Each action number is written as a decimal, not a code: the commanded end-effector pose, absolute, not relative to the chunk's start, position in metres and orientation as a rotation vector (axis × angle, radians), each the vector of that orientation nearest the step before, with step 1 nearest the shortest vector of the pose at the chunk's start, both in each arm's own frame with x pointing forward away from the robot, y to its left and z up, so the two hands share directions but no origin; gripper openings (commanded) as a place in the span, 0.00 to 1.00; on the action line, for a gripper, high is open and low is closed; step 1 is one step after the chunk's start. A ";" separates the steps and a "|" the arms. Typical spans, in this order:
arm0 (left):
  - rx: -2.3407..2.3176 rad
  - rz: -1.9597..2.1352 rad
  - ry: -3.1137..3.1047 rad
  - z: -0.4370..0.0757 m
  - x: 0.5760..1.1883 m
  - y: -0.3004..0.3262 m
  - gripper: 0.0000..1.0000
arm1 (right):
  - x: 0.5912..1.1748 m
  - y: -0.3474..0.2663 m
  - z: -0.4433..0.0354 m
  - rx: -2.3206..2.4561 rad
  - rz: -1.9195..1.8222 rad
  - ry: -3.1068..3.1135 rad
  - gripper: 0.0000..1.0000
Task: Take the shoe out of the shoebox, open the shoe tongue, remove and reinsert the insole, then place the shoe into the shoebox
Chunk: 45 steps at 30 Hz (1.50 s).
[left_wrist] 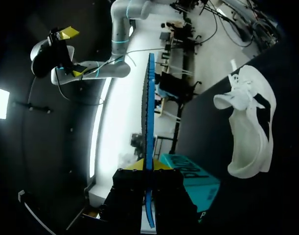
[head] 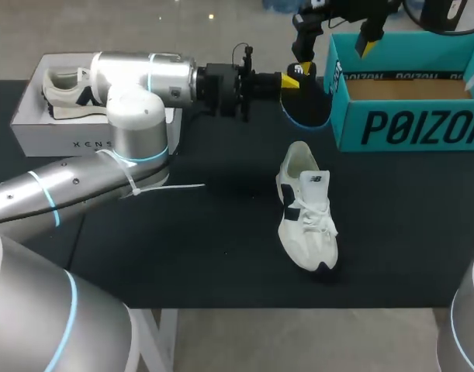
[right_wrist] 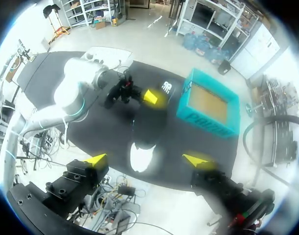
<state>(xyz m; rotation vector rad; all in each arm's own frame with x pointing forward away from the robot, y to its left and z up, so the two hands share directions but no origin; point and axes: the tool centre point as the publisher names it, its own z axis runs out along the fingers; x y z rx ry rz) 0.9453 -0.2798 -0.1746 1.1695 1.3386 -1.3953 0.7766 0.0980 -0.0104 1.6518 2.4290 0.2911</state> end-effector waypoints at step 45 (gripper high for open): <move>1.400 -1.024 1.113 -0.181 0.929 -0.268 0.00 | 0.778 0.098 -0.011 1.653 0.289 2.430 1.00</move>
